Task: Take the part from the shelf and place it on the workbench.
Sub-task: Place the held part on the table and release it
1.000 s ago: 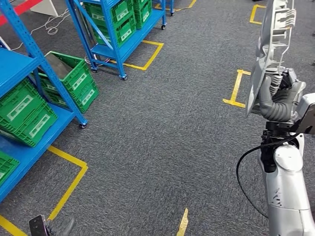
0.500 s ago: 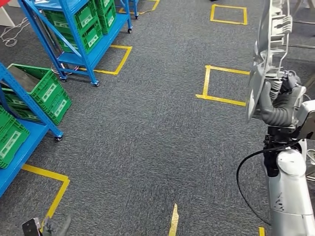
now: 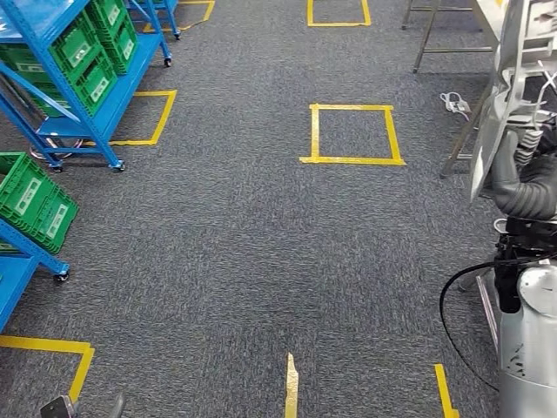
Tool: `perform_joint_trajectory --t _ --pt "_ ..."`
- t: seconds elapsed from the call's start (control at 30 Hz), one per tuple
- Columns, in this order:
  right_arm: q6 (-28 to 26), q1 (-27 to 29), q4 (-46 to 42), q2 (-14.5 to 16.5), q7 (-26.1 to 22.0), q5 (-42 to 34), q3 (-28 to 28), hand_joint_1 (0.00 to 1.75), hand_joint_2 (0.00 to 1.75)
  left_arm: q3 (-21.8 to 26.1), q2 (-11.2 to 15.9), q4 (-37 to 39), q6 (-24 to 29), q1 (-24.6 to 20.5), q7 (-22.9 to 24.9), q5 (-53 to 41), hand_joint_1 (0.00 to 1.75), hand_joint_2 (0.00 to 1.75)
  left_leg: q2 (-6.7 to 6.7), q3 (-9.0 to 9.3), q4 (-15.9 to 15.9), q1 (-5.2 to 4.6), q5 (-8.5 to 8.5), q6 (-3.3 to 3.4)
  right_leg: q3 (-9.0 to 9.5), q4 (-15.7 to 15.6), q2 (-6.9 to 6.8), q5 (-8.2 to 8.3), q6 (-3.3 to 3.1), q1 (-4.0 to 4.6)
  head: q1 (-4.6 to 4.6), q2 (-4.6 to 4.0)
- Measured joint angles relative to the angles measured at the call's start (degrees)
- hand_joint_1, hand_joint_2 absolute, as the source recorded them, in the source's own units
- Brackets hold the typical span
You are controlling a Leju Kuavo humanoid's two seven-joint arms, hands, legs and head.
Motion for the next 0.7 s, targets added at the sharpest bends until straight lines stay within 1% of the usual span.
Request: perform_joint_trajectory --t 0.03,0.07,0.1,0.17,0.23,0.27,0.3,0.33,0.37,0.4,0.43,0.47,0.5,0.53,0.57,0.6,0.63,0.67,0.7 --pt "0.0 -0.1 -0.3 -0.1 0.0 0.0 -0.1 1.75 1.75 0.0 0.0 0.0 0.5 0.1 0.1 0.0 0.00 1.75 -1.38 -0.90 2.2 0.10 -1.38 -0.06 0.00 0.0 0.42 0.03 -0.18 0.02 -0.08 0.00" --pt "0.0 -0.1 -0.5 -0.1 0.1 0.0 -0.1 1.75 1.75 0.0 0.0 0.0 0.8 0.1 0.2 0.0 0.00 1.75 -2.11 -1.71 4.2 0.12 -2.44 -0.05 0.00 0.0 0.73 0.04 -0.28 0.05 -0.14 0.00" --pt "0.0 -0.1 -0.6 -0.1 0.1 0.0 -0.2 1.75 1.75 0.0 0.0 0.0 0.9 0.2 0.2 0.0 0.00 1.75 -2.35 -2.18 5.2 0.12 -2.96 -0.04 0.00 0.0 0.89 0.05 -0.30 0.07 -0.20 0.00" --pt "0.0 -0.1 -0.6 -0.1 0.1 0.0 -0.2 1.75 1.75 0.0 0.0 0.0 0.9 0.2 0.2 0.0 0.00 1.75 -2.39 -2.29 5.4 0.11 -3.06 -0.04 0.00 0.0 0.92 0.05 -0.31 0.08 -0.21 0.00" --pt "0.0 0.0 -0.8 -0.1 0.1 0.0 -0.2 1.75 1.75 0.0 0.0 0.0 1.2 0.3 0.3 0.0 0.00 1.75 -2.67 -3.59 8.2 0.08 -4.15 0.02 -0.01 0.0 1.32 0.06 -0.38 0.19 -0.24 0.01" --pt "0.0 0.2 -1.1 -0.2 0.1 0.1 -0.4 1.75 1.75 0.0 -0.1 0.0 1.4 0.4 0.4 0.1 0.00 1.75 -2.89 -4.77 10.4 -0.02 -4.45 0.32 0.00 0.0 2.03 0.07 -0.46 0.39 -0.25 0.01" --pt "-0.2 0.4 -1.6 -0.3 0.3 0.3 -0.7 1.75 1.75 0.0 -0.1 0.0 1.7 0.5 0.6 0.1 0.00 1.75 -4.08 -4.44 8.8 -0.40 -2.48 1.09 0.06 0.0 3.29 0.11 -0.58 0.59 -0.26 0.01" --pt "-0.4 0.5 -1.9 -0.4 0.4 0.7 -1.1 1.75 1.75 0.0 -0.1 0.0 1.9 0.6 0.8 0.1 0.00 1.75 -5.66 -3.47 5.8 -0.70 -0.20 1.99 0.08 0.0 4.55 0.19 -0.62 0.80 -0.22 0.01" --pt "-0.6 0.8 -2.3 -0.5 0.6 1.1 -1.4 1.75 1.75 0.1 -0.1 0.0 2.1 0.7 1.0 0.1 0.00 1.75 -7.09 -2.25 2.4 -1.02 2.21 2.85 0.04 0.0 5.88 0.30 -0.58 0.89 -0.23 0.00" --pt "-0.9 1.0 -2.6 -0.6 0.7 1.6 -1.7 1.75 1.75 0.1 0.0 0.0 2.2 0.6 1.1 0.1 0.00 1.75 -8.28 -0.55 -1.8 -1.32 4.28 3.52 -0.10 0.0 6.93 0.47 -0.40 0.79 -0.30 0.00" --pt "-1.1 1.2 -2.6 -0.8 0.7 2.0 -1.9 1.75 1.75 0.1 0.0 0.0 2.2 0.6 1.2 0.2 0.00 1.75 -8.38 -0.30 -2.4 -1.34 4.11 3.73 -0.33 0.0 7.53 0.68 -0.09 0.65 -0.37 0.00" --pt "-1.3 1.4 -2.8 -0.9 0.8 2.4 -2.2 1.75 1.75 0.1 0.0 0.0 2.4 0.5 1.2 0.2 0.00 1.75 -7.75 -0.10 -3.0 -1.40 4.16 3.75 -0.56 -0.2 8.19 0.94 0.29 0.52 -0.45 0.00" --pt "-1.6 1.6 -2.9 -1.1 0.9 2.8 -2.5 1.75 1.75 0.1 -0.1 0.0 2.5 0.5 1.3 0.2 0.00 1.75 -6.97 0.14 -3.7 -1.31 4.34 3.65 -0.93 -0.2 8.13 0.96 0.52 0.52 -0.50 0.00" --pt "-1.7 1.8 -3.1 -1.3 1.0 3.2 -2.7 1.75 1.75 0.1 -0.1 0.0 2.6 0.4 1.3 0.2 0.00 1.75 -6.27 0.42 -4.5 -1.18 4.61 3.52 -1.44 0.4 7.22 0.52 0.71 0.64 -0.41 0.00" --pt "-1.9 1.9 -3.2 -1.5 1.0 3.5 -2.9 1.75 1.75 0.1 -0.2 0.0 2.6 0.5 1.4 0.2 0.00 1.75 -5.47 0.65 -5.1 -1.04 4.92 3.36 -2.34 1.9 5.76 -0.59 0.89 0.79 -0.28 0.00" --pt "-2.0 2.0 -3.2 -1.6 1.1 3.8 -2.9 1.75 1.75 0.1 -0.3 0.0 2.6 0.6 1.5 0.2 0.00 1.75 -4.68 0.75 -5.5 -0.93 5.11 3.23 -3.70 4.7 3.90 -2.28 1.03 0.84 -0.19 0.00" --pt "-2.0 2.2 -3.2 -1.6 1.1 3.9 -3.0 1.75 1.75 0.1 -0.3 0.0 2.6 0.7 1.6 0.2 0.00 1.75 -3.97 0.73 -5.6 -0.93 5.16 3.25 -5.25 8.2 2.51 -4.11 1.33 0.82 -0.08 0.01" --pt "-2.0 2.4 -3.2 -1.6 1.1 4.1 -3.0 1.75 1.75 0.1 -0.4 0.0 2.6 0.8 1.7 0.2 0.00 1.75 -3.13 0.66 -5.6 -0.91 5.18 3.21 -6.77 11.7 1.71 -5.58 1.67 0.66 -0.03 0.01" --pt "-2.0 2.7 -3.2 -1.6 1.1 4.1 -3.0 1.75 1.75 0.1 -0.5 0.0 2.6 0.9 1.8 0.2 0.00 1.75 -2.33 0.61 -5.6 -0.86 5.14 3.15 -7.63 13.9 1.29 -6.16 1.99 0.45 -0.03 0.01"
